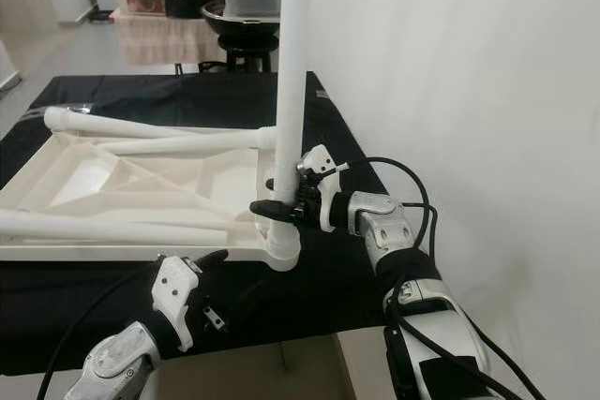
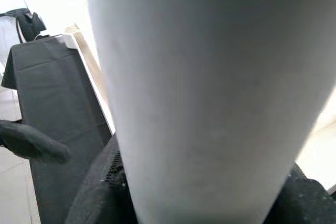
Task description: Building children table
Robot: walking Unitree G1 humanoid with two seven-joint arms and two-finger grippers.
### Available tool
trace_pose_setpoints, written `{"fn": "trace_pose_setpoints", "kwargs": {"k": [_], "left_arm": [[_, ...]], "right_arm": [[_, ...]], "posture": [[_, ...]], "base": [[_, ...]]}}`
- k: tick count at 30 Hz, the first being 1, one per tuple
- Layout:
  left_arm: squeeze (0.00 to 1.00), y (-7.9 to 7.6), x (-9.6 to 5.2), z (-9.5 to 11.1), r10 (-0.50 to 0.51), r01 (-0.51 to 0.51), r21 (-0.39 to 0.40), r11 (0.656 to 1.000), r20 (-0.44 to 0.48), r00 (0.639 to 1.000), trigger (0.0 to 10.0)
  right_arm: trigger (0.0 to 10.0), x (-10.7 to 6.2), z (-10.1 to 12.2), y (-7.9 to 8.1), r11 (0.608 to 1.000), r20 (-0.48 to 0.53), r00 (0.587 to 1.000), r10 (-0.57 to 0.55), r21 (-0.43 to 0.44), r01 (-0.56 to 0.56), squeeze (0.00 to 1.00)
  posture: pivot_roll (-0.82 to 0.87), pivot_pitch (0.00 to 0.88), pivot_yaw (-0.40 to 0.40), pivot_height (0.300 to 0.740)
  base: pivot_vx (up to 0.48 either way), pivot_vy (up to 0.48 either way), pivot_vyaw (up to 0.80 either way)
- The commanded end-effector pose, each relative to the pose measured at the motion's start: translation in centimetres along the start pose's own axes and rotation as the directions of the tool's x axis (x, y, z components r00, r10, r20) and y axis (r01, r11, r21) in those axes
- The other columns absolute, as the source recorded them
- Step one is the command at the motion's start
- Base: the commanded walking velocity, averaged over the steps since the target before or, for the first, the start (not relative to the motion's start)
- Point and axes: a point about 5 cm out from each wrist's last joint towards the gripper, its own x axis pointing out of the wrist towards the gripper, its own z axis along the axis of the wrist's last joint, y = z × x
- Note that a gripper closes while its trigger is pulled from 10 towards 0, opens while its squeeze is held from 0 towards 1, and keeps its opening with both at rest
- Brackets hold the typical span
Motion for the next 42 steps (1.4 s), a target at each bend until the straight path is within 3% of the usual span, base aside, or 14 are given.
{"fn": "trace_pose_setpoints", "kwargs": {"k": [1,12,14,15,17,25,26,28,29,31,34,37,38,42], "left_arm": [[0.0,0.0,-0.1,-0.4,-0.011,0.011,-0.014,1.0,-0.003,1.0,10.0],[0.0,0.1,0.3,-0.4,-0.055,0.061,-0.118,0.991,0.051,0.997,10.0],[0.0,0.3,0.3,-0.3,-0.058,0.066,-0.132,0.989,0.059,0.997,10.0],[0.0,0.3,0.3,-0.3,-0.058,0.066,-0.132,0.989,0.059,0.997,10.0],[0.0,0.4,0.4,-0.4,-0.065,0.072,-0.138,0.988,0.059,0.996,10.0],[0.0,0.5,0.6,-0.7,-0.087,0.096,-0.171,0.981,0.058,0.995,10.0],[0.0,0.4,0.6,-0.7,-0.087,0.096,-0.17,0.981,0.059,0.994,10.0],[0.0,0.4,0.7,-0.7,-0.087,0.096,-0.169,0.981,0.059,0.994,10.0],[0.0,0.3,0.7,-0.7,-0.088,0.097,-0.171,0.98,0.06,0.994,10.0],[0.0,0.3,0.8,-0.7,-0.088,0.097,-0.172,0.98,0.061,0.994,10.0],[0.0,0.2,0.8,-0.7,-0.096,0.105,-0.178,0.978,0.061,0.993,10.0],[0.0,0.1,0.9,-0.8,-0.103,0.112,-0.183,0.977,0.062,0.993,10.0],[0.0,0.0,1.0,-0.8,-0.108,0.118,-0.188,0.975,0.062,0.992,10.0],[0.0,0.0,1.1,-0.9,-0.113,0.123,-0.191,0.974,0.063,0.992,10.0]], "right_arm": [[0.0,-0.6,0.4,-0.4,1.0,0.036,0.999,-0.014,-0.004,0.014,0.0],[0.0,-2.6,-1.1,-0.7,0.975,0.074,0.972,-0.222,0.047,0.219,0.0],[0.0,-0.3,-5.3,1.4,0.81,-0.05,0.818,-0.572,0.122,0.574,0.0],[0.0,-0.3,-5.3,1.4,0.81,-0.05,0.818,-0.572,0.122,0.574,0.0],[0.0,1.7,-7.9,5.2,0.733,-0.116,0.756,-0.644,0.186,0.654,0.0],[0.0,3.4,-7.3,5.7,0.758,-0.104,0.775,-0.623,0.164,0.631,0.0],[10.0,3.5,-7.1,5.5,0.748,-0.123,0.764,-0.633,0.155,0.645,0.0],[10.0,3.6,-6.6,5.4,0.763,-0.11,0.781,-0.615,0.168,0.624,0.0],[10.0,3.7,-5.6,5.6,0.799,-0.057,0.815,-0.577,0.17,0.578,1.0],[10.0,3.7,-5.2,5.7,0.802,-0.044,0.816,-0.576,0.161,0.575,1.0],[10.0,4.4,-2.7,6.4,0.926,0.077,0.934,-0.35,0.18,0.332,1.0],[10.0,3.9,-1.6,5.8,0.962,0.115,0.958,-0.262,0.108,0.25,1.0],[10.0,3.5,-1.0,4.9,0.979,0.118,0.972,-0.201,0.052,0.196,0.0],[10.0,2.7,-0.3,3.6,0.994,0.096,0.989,-0.112,-0.002,0.113,0.0]], "posture": [[0.04,0.0,-0.074,0.74],[-0.01,0.0,-0.049,0.74],[-0.03,0.0,-0.05,0.74],[-0.03,0.0,-0.05,0.74],[-0.03,0.0,-0.031,0.74],[0.0,0.0,-0.064,0.74],[0.01,0.0,-0.068,0.74],[0.01,0.0,-0.07,0.74],[0.01,0.0,-0.072,0.74],[0.01,0.0,-0.072,0.74],[0.01,0.0,-0.076,0.74],[0.01,0.0,-0.076,0.74],[0.02,0.0,-0.082,0.74],[0.02,0.0,-0.087,0.74]], "base": [[0.0,0.0,0.0],[0.0,0.0,0.0],[0.0,0.0,0.0],[0.0,0.0,0.0],[0.0,0.0,0.0],[0.0,0.0,0.0],[0.0,0.0,0.0],[0.0,0.0,0.0],[0.0,0.0,0.0],[0.0,0.0,0.0],[0.0,0.0,0.0],[0.0,0.0,0.0],[0.0,0.0,0.0],[0.0,0.0,0.0]]}}
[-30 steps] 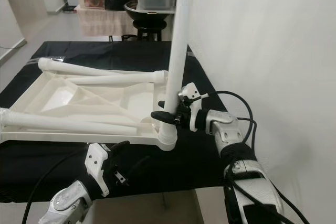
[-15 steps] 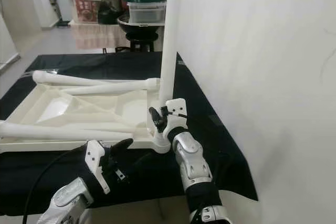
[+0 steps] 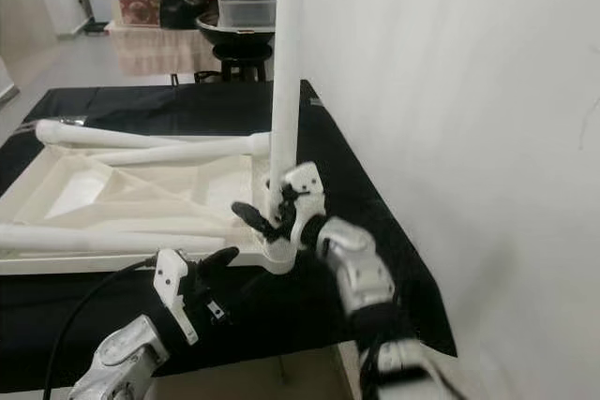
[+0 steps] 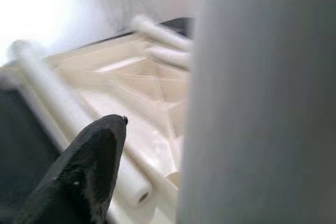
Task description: Building children table
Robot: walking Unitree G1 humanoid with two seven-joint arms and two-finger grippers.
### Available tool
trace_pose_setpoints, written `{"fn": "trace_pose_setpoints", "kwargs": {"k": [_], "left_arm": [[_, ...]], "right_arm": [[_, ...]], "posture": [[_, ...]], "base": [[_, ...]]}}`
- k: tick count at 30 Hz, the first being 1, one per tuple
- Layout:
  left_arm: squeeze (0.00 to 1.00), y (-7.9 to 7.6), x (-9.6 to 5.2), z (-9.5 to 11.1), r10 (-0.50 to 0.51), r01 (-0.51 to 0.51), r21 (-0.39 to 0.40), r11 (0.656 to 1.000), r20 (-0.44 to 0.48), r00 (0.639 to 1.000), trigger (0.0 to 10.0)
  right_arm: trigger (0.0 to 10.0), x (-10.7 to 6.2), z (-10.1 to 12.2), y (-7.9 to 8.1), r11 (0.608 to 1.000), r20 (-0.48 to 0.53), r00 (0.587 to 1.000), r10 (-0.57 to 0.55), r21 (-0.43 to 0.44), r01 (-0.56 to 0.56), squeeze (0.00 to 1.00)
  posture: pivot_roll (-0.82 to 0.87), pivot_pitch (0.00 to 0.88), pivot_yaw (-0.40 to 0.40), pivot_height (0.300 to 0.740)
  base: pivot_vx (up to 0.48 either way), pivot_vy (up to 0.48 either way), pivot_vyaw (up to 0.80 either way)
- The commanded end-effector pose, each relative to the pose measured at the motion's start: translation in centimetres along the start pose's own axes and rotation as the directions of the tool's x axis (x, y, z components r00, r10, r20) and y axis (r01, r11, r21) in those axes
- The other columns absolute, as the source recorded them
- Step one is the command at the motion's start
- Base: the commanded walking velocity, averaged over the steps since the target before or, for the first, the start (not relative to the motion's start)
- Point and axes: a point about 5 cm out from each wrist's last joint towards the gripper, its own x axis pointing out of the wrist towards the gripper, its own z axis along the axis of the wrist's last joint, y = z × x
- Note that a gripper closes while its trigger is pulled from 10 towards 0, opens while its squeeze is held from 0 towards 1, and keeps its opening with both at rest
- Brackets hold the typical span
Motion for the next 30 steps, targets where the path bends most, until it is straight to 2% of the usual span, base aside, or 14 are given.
{"fn": "trace_pose_setpoints", "kwargs": {"k": [1,4,8,9,10,11,20,22,26,27,28,29,30], "left_arm": [[0.0,-0.2,0.1,-0.4,-0.006,0.006,-0.022,1.0,-0.009,1.0,10.0],[0.0,-0.2,0.1,-0.4,-0.007,0.007,-0.023,1.0,-0.009,1.0,10.0],[0.0,-0.2,0.2,-0.5,-0.007,0.007,-0.022,1.0,-0.009,1.0,10.0],[0.0,-0.2,0.2,-0.5,-0.008,0.008,-0.022,1.0,-0.01,1.0,10.0],[0.0,-0.2,0.2,-0.5,-0.008,0.008,-0.022,1.0,-0.01,1.0,10.0],[0.0,-0.2,0.2,-0.5,-0.009,0.008,-0.022,1.0,-0.01,1.0,10.0],[0.0,-0.3,0.2,-0.6,-0.009,0.009,-0.019,1.0,-0.012,1.0,10.0],[0.0,-0.3,0.2,-0.6,-0.009,0.009,-0.017,1.0,-0.012,1.0,10.0],[0.0,-0.4,0.0,-0.6,-0.004,0.004,-0.005,1.0,-0.017,1.0,10.0],[0.0,-0.4,-0.1,-0.6,0.0,0.0,0.004,1.0,-0.021,1.0,10.0],[0.0,-0.4,-0.1,-0.6,0.0,0.0,0.004,1.0,-0.021,1.0,10.0],[0.0,-0.3,-0.4,-0.6,0.002,-0.002,0.01,1.0,-0.024,1.0,10.0],[0.0,-0.2,-0.6,-0.5,0.004,-0.003,0.016,1.0,-0.028,1.0,10.0]], "right_arm": [[10.0,0.2,-0.4,0.4,0.998,-0.002,0.998,0.061,0.009,-0.061,0.0],[10.0,-0.5,0.1,-0.4,0.976,-0.06,0.975,0.213,-0.038,-0.215,0.0],[10.0,-0.6,0.6,-1.2,0.967,-0.077,0.965,0.251,-0.026,-0.254,0.0],[3.0,-0.7,0.8,-1.4,0.964,-0.079,0.962,0.261,-0.022,-0.264,0.0],[3.0,-0.7,0.8,-1.4,0.964,-0.079,0.962,0.261,-0.022,-0.264,0.0],[0.0,-0.7,0.9,-1.8,0.963,-0.075,0.96,0.269,-0.006,-0.27,0.0],[0.0,-1.3,0.3,-2.8,0.961,-0.093,0.956,0.277,0.037,-0.275,0.0],[0.0,-1.8,-0.3,-3.0,0.966,-0.092,0.962,0.258,0.05,-0.254,0.0],[0.0,-3.1,-1.5,-3.1,0.968,-0.111,0.962,0.25,0.022,-0.249,0.0],[0.0,-3.8,-2.5,-2.9,0.979,-0.127,0.971,0.203,0.031,-0.201,0.0],[0.0,-3.8,-2.5,-2.9,0.979,-0.127,0.971,0.203,0.031,-0.201,0.0],[0.0,-4.0,-3.6,-2.5,0.991,-0.147,0.98,0.132,0.047,-0.127,0.0],[0.0,-3.5,-5.8,-1.9,0.967,-0.209,0.949,-0.238,0.035,0.251,0.0]], "posture": [[0.02,0.0,-0.087,0.74],[0.03,0.0,-0.092,0.74],[0.04,0.0,-0.097,0.74],[0.05,0.0,-0.104,0.74],[0.05,0.0,-0.104,0.74],[0.05,0.0,-0.106,0.74],[0.06,0.0,-0.113,0.74],[0.06,0.0,-0.111,0.74],[0.06,0.0,-0.109,0.74],[0.05,0.0,-0.105,0.74],[0.05,0.0,-0.105,0.74],[0.05,0.0,-0.102,0.74],[0.04,0.0,-0.09,0.74]], "base": [[0.0,0.0,0.0],[0.0,0.0,0.0],[0.0,0.0,0.0],[0.0,0.0,0.0],[0.0,0.0,0.0],[0.0,0.0,0.0],[0.0,0.0,0.0],[0.0,0.0,0.0],[0.0,0.0,0.0],[0.0,0.0,0.0],[0.0,0.0,0.0],[0.0,0.0,0.0],[0.0,0.0,0.0]]}}
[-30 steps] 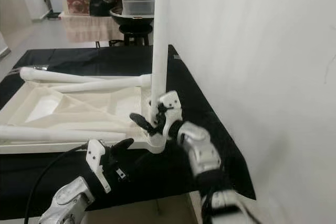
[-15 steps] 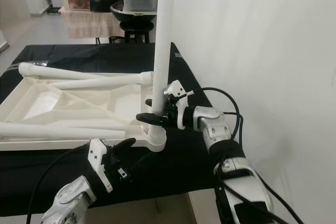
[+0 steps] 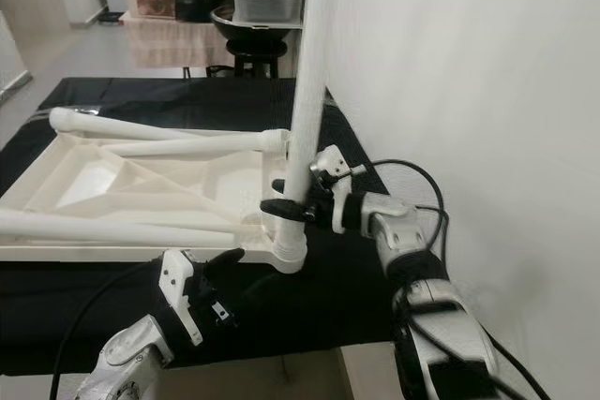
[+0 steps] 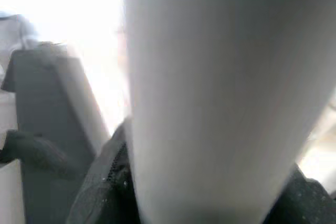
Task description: Building children table
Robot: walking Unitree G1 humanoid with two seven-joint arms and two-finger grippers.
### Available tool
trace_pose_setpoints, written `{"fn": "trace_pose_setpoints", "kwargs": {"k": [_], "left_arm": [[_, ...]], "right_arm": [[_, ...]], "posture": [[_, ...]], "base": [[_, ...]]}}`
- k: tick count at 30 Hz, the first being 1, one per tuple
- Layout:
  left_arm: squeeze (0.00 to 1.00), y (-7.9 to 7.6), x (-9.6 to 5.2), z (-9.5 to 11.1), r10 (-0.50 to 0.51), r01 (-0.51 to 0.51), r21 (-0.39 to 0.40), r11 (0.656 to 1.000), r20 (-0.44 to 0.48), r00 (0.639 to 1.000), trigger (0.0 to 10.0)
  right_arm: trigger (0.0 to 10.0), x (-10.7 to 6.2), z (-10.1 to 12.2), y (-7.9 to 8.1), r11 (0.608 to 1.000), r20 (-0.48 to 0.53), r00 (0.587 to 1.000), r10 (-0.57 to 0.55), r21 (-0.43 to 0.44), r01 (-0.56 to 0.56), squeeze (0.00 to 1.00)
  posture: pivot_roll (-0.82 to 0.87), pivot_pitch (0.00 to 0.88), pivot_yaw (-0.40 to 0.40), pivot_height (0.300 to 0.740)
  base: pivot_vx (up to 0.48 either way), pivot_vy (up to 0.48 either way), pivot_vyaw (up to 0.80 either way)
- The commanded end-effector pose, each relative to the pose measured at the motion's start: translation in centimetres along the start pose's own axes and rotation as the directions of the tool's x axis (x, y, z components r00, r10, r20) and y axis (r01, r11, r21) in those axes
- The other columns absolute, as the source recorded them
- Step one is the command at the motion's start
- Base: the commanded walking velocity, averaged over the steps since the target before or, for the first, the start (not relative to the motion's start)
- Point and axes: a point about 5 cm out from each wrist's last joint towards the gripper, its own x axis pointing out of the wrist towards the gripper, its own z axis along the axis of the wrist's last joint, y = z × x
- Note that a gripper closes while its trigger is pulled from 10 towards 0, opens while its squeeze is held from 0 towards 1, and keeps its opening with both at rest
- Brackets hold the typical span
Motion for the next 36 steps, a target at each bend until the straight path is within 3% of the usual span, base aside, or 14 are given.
{"fn": "trace_pose_setpoints", "kwargs": {"k": [1,2,3,4,5,6,8,16,17,19,20,25,26,36], "left_arm": [[0.0,0.0,-0.2,0.1,0.001,-0.001,0.019,1.0,-0.002,1.0,10.0],[0.0,0.0,-0.4,0.2,0.001,-0.001,0.022,1.0,-0.006,1.0,10.0],[0.0,0.2,-0.6,0.2,0.001,-0.001,0.027,1.0,-0.013,1.0,10.0],[0.0,0.2,-0.6,0.2,0.001,-0.001,0.027,1.0,-0.013,1.0,10.0],[0.0,0.3,-0.7,0.1,0.002,-0.001,0.032,1.0,-0.018,1.0,10.0],[0.0,0.3,-0.7,0.1,0.002,-0.001,0.031,1.0,-0.019,1.0,10.0],[0.0,0.2,-0.7,0.1,0.002,-0.001,0.03,1.0,-0.019,1.0,10.0],[0.0,0.5,-0.8,-0.1,0.016,-0.015,0.034,0.999,-0.025,1.0,10.0],[0.0,0.5,-0.8,-0.2,0.021,-0.02,0.037,0.999,-0.027,0.999,10.0],[0.0,0.5,-0.8,-0.2,0.021,-0.02,0.037,0.999,-0.027,0.999,10.0],[0.0,0.5,-0.8,-0.2,0.022,-0.021,0.037,0.999,-0.029,0.999,10.0],[0.0,0.8,-0.8,-0.6,0.013,-0.012,0.02,1.0,-0.041,0.999,10.0],[0.0,0.8,-0.7,-0.7,0.012,-0.011,0.018,1.0,-0.043,0.999,10.0],[0.0,1.1,-0.2,-1.1,0.02,-0.019,0.018,1.0,-0.048,0.999,10.0]], "right_arm": [[0.0,0.1,-4.0,0.8,0.95,-0.16,0.941,-0.297,0.046,0.308,0.0],[0.0,-0.3,-5.2,1.7,0.807,-0.197,0.802,-0.563,0.077,0.586,0.0],[0.0,-0.1,-6.3,4.4,0.745,-0.252,0.76,-0.599,0.174,0.644,0.0],[0.0,-0.1,-6.3,4.4,0.745,-0.252,0.76,-0.599,0.174,0.644,0.0],[0.0,0.2,-6.4,6.5,0.765,-0.25,0.773,-0.583,0.151,0.626,0.0],[0.0,0.7,-7.1,7.4,0.812,-0.265,0.82,-0.507,0.173,0.558,0.0],[0.0,1.0,-7.7,7.7,0.838,-0.279,0.842,-0.461,0.176,0.517,0.0],[0.0,2.2,-6.7,6.2,0.864,-0.225,0.855,-0.467,0.09,0.495,0.0],[10.0,2.4,-6.3,6.2,0.871,-0.22,0.861,-0.458,0.084,0.485,0.05],[10.0,2.4,-6.3,6.2,0.871,-0.22,0.861,-0.458,0.084,0.485,0.05],[10.0,2.5,-5.8,6.1,0.878,-0.199,0.873,-0.446,0.094,0.47,1.0],[10.0,2.8,-1.5,6.8,0.98,-0.013,0.985,-0.17,0.098,0.171,1.0],[10.0,2.5,-1.1,6.3,0.993,-0.005,0.995,-0.102,0.058,0.103,0.0],[10.0,1.7,0.3,2.1,0.992,-0.017,0.992,0.128,-0.01,-0.128,0.0]], "posture": [[0.04,0.0,-0.09,0.74],[0.04,0.0,-0.086,0.74],[0.03,0.0,-0.068,0.74],[0.03,0.0,-0.068,0.74],[0.02,0.0,-0.059,0.74],[0.01,0.0,-0.058,0.74],[0.01,0.0,-0.058,0.74],[0.05,0.0,-0.071,0.74],[0.05,0.0,-0.072,0.74],[0.05,0.0,-0.072,0.74],[0.05,0.0,-0.071,0.74],[0.04,0.0,-0.059,0.74],[0.05,0.0,-0.065,0.74],[0.08,0.0,-0.097,0.74]], "base": [[0.0,0.0,0.0],[0.0,0.0,0.0],[0.0,0.0,0.0],[0.0,0.0,0.0],[0.0,0.0,0.0],[0.0,0.0,0.0],[0.0,0.0,0.0],[0.0,0.0,0.0],[0.0,0.0,0.0],[0.0,0.0,0.0],[0.0,0.0,0.0],[0.0,0.0,0.0],[0.0,0.0,0.0],[0.0,0.0,0.0]]}}
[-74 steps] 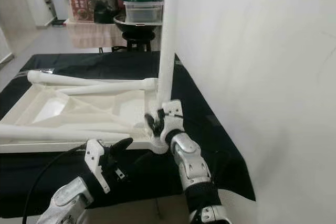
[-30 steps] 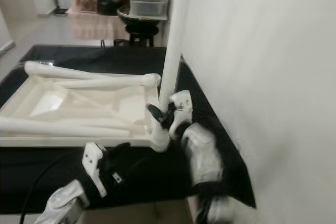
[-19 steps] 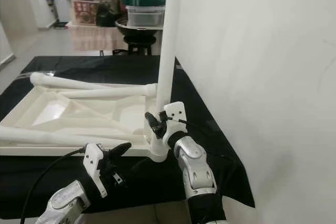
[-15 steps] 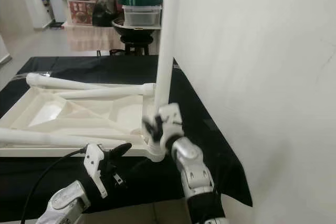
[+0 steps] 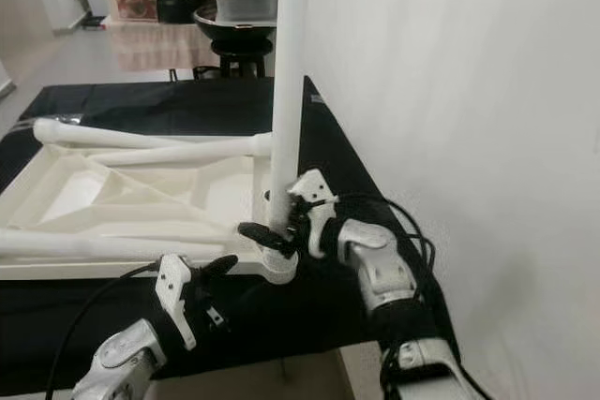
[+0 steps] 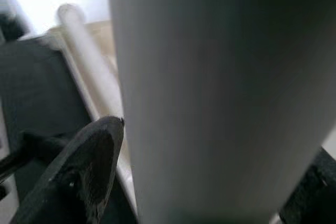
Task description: Building children table
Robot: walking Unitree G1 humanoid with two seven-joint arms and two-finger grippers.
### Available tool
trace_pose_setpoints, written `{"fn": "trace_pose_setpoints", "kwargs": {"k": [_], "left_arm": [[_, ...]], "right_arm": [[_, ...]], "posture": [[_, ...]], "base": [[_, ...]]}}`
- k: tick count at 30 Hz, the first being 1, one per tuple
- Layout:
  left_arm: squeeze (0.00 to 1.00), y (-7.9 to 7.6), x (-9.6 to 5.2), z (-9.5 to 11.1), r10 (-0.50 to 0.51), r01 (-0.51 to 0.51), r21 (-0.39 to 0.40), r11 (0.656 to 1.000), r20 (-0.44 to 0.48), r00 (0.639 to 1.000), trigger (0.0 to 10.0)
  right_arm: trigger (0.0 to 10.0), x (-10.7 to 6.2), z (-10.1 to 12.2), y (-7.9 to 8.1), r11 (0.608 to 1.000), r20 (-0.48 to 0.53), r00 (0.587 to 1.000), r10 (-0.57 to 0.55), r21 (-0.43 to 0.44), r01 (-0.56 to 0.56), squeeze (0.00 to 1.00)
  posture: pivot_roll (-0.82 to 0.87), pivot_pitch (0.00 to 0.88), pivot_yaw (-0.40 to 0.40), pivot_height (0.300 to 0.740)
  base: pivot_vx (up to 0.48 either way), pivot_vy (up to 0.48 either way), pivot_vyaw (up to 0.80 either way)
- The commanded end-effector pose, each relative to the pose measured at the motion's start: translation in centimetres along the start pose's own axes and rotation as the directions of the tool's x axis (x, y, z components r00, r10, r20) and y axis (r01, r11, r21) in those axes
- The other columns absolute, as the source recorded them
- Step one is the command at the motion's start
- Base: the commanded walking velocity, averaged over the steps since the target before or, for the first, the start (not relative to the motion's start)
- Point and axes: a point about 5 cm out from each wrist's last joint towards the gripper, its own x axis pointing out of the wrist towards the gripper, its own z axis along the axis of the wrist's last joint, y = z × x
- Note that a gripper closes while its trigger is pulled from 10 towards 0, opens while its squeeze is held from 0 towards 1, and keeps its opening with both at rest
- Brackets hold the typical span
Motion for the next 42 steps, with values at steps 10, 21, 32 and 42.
{"fn": "trace_pose_setpoints", "kwargs": {"k": [10,21,32,42], "left_arm": [[0.0,0.1,1.0,-1.1,-0.02,0.02,0.016,1.0,-0.043,0.999,10.0],[0.0,-0.1,2.3,-0.7,-0.047,0.048,0.042,0.998,-0.032,0.998,10.0],[0.0,0.5,2.9,-1.0,-0.047,0.051,0.056,0.997,-0.067,0.997,10.0],[0.0,0.4,3.5,-0.8,-0.035,0.039,0.057,0.998,-0.057,0.998,10.0]], "right_arm": [[0.0,0.0,0.3,-1.3,0.994,0.018,0.996,0.089,0.067,-0.09,0.0],[0.0,-1.3,-0.8,-1.4,0.996,0.097,0.995,-0.021,0.085,0.013,0.0],[0.0,1.5,-6.5,2.1,0.726,-0.137,0.731,-0.668,0.097,0.681,0.0],[10.0,2.7,-4.5,1.7,0.762,-0.077,0.772,-0.631,0.123,0.635,0.18]], "posture": [[0.06,0.0,-0.092,0.74],[0.0,0.0,-0.067,0.74],[-0.03,0.0,-0.046,0.74],[-0.01,0.0,-0.058,0.74]], "base": [[0.0,0.0,0.0],[0.0,0.0,0.0],[0.0,0.0,0.0],[0.0,0.0,0.0]]}}
